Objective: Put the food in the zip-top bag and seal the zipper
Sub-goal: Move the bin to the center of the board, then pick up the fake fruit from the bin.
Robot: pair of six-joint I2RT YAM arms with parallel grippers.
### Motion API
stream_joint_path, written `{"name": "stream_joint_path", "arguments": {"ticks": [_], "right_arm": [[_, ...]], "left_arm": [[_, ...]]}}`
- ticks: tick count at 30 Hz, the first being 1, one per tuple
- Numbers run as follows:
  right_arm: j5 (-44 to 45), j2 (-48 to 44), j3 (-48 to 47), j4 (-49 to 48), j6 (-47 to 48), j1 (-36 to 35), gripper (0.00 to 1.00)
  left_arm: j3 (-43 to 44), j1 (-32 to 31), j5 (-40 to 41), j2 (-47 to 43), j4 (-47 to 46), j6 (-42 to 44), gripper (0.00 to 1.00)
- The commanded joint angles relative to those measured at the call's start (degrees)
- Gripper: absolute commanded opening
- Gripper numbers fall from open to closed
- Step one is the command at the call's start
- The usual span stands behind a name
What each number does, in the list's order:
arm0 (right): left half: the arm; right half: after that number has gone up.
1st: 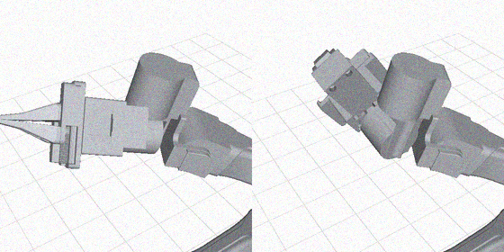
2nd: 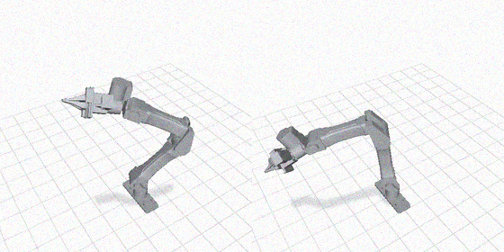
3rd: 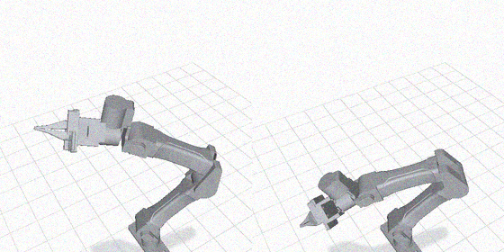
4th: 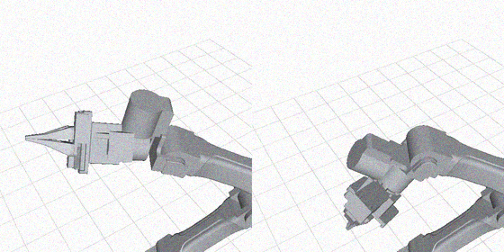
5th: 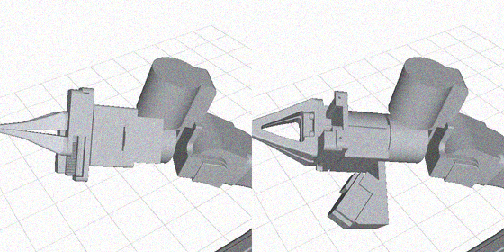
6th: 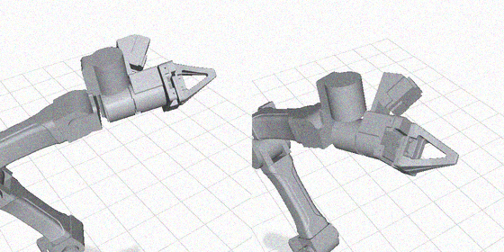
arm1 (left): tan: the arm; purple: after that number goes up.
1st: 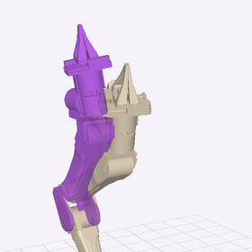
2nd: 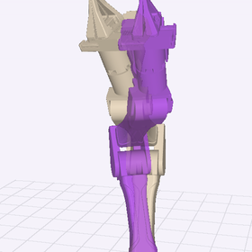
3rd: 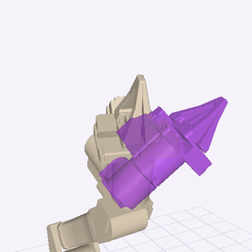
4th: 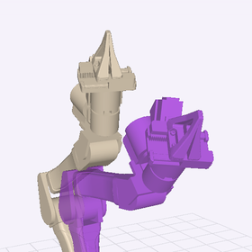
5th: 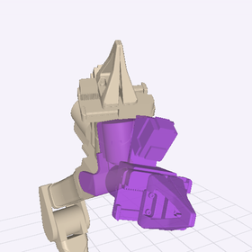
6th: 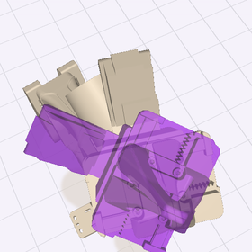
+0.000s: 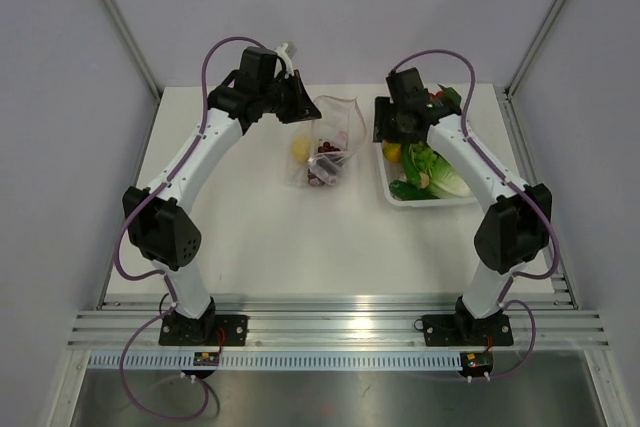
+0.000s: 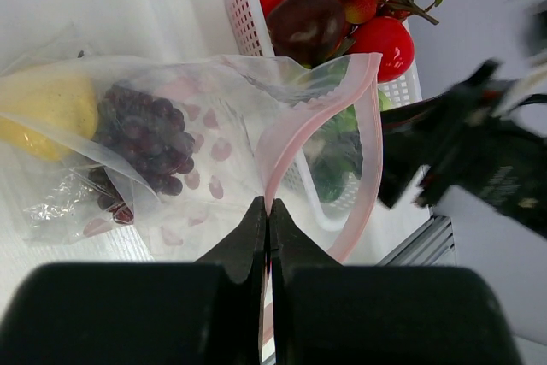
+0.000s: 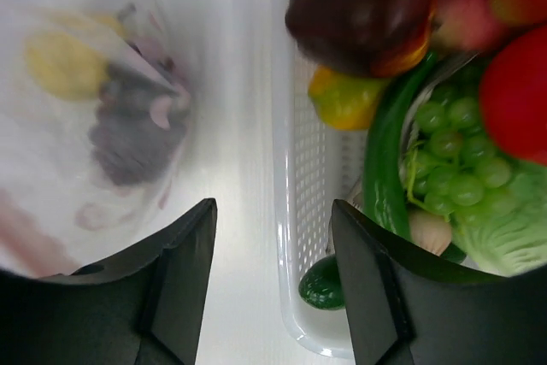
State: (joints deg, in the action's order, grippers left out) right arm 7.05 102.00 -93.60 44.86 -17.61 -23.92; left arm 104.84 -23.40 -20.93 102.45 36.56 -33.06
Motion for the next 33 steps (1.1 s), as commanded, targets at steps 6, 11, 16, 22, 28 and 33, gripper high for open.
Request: {"name": "stream_joint_path", "arguments": {"ticks": [6, 11, 16, 22, 28, 33], "right_arm": [[1.75, -5.49, -8.01, -3.64, -6.99, 12.56, 0.70], [-3.61, -4.97, -3.52, -8.56, -13.85, 22.77, 0.80], [-5.20, -1.54, -2.38, -10.57, -15.53, 28.05, 0.83], [-6.79, 1.89, -2.20, -13.31, -16.76, 30.16, 0.82], [-9.07, 5.58, -3.17, -14.10, -17.55, 30.25, 0.79], [-10.04, 6.90, -1.41, -17.42, -18.43, 30.25, 0.70]], "left_arm": [[-0.34, 0.11, 0.54, -3.23, -2.28, 0.36, 0.00], [-0.25, 0.11, 0.54, -3.14, -1.93, 1.07, 0.00], [1.24, 0.11, 0.36, -2.44, -1.58, 1.24, 0.00], [2.83, 0.11, -0.08, -1.21, -0.87, 1.51, 0.00], [3.09, 0.11, -0.69, -0.06, -0.78, 1.77, 0.00], [3.00, 0.11, -0.78, 0.46, -0.43, 2.29, 0.00]]}}
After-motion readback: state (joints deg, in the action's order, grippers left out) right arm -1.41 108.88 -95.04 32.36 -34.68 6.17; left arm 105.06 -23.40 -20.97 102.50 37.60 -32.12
